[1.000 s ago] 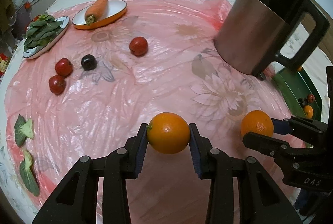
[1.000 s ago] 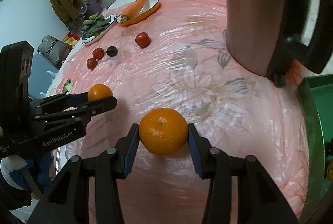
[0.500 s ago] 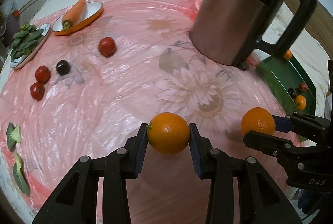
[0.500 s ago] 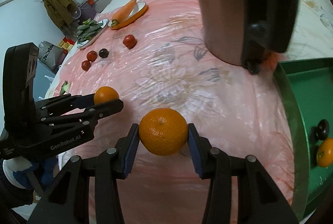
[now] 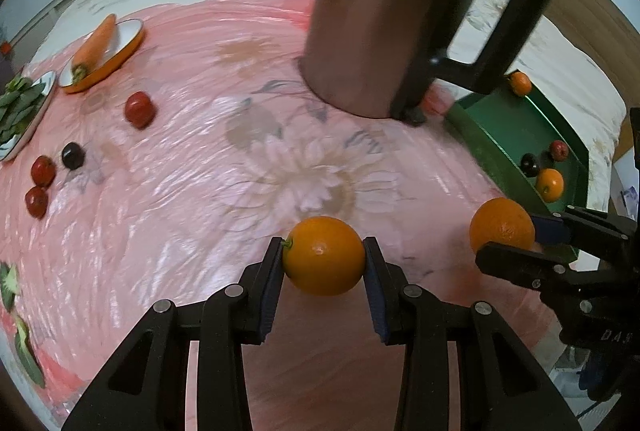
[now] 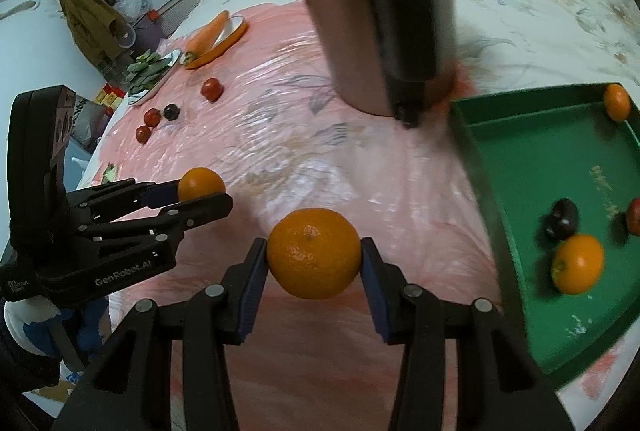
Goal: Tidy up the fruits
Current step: 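Carry the tangerine with the left tool while the right tool carries its tangerine over the green tray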
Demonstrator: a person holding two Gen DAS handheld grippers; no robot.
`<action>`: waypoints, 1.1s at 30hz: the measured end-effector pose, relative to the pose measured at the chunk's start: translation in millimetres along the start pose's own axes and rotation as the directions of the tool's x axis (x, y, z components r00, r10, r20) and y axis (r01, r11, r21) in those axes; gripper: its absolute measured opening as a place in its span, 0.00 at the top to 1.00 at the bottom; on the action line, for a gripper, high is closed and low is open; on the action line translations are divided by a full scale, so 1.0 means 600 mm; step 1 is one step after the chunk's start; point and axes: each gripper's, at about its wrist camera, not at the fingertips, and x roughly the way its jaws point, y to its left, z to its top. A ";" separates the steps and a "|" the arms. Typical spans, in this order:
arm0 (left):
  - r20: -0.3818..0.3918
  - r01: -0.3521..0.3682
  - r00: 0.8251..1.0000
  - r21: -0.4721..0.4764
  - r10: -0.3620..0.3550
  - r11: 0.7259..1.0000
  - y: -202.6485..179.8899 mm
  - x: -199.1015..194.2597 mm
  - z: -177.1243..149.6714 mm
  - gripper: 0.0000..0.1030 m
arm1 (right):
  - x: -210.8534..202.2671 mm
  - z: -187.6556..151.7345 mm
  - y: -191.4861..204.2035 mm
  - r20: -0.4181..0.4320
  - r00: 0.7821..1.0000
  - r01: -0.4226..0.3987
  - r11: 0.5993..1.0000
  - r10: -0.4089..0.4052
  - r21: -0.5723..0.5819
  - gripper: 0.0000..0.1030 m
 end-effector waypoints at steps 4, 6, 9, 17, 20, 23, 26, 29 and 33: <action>-0.006 0.022 1.000 0.024 -0.022 0.999 -0.029 0.005 0.007 0.68 | -0.022 -0.006 -0.034 0.012 0.999 0.031 0.999 -0.032 0.030 0.45; -0.009 0.036 0.999 0.044 -0.036 0.998 -0.048 0.008 0.010 0.68 | -0.033 -0.009 -0.050 0.020 0.999 0.049 0.998 -0.050 0.045 0.45; -0.006 0.058 0.998 0.081 -0.057 0.995 -0.081 0.008 0.014 0.68 | -0.055 -0.012 -0.083 0.037 0.996 0.080 0.994 -0.083 0.076 0.45; 0.010 0.113 0.993 0.176 -0.117 0.978 -0.171 0.015 0.039 0.68 | -0.102 -0.012 -0.162 0.078 0.984 0.151 0.979 -0.163 0.137 0.45; 0.020 0.132 0.990 0.200 -0.139 0.971 -0.203 0.019 0.054 0.68 | -0.112 -0.010 -0.188 0.089 0.979 0.170 0.973 -0.185 0.155 0.45; 0.026 0.151 0.987 0.216 -0.160 0.965 -0.232 0.027 0.073 0.68 | -0.118 -0.005 -0.217 0.099 0.974 0.182 0.968 -0.202 0.175 0.45; 0.034 0.160 0.984 0.236 -0.173 0.959 -0.264 0.040 0.091 0.68 | -0.121 0.003 -0.243 0.108 0.969 0.198 0.962 -0.221 0.190 0.45; 0.035 0.169 0.982 0.245 -0.183 0.955 -0.288 0.055 0.108 0.68 | -0.123 0.005 -0.266 0.113 0.966 0.206 0.956 -0.232 0.210 0.45; 0.037 0.177 0.981 0.242 -0.192 0.954 -0.317 0.084 0.132 0.68 | -0.122 -0.001 -0.297 0.103 0.962 0.223 0.945 -0.253 0.240 0.45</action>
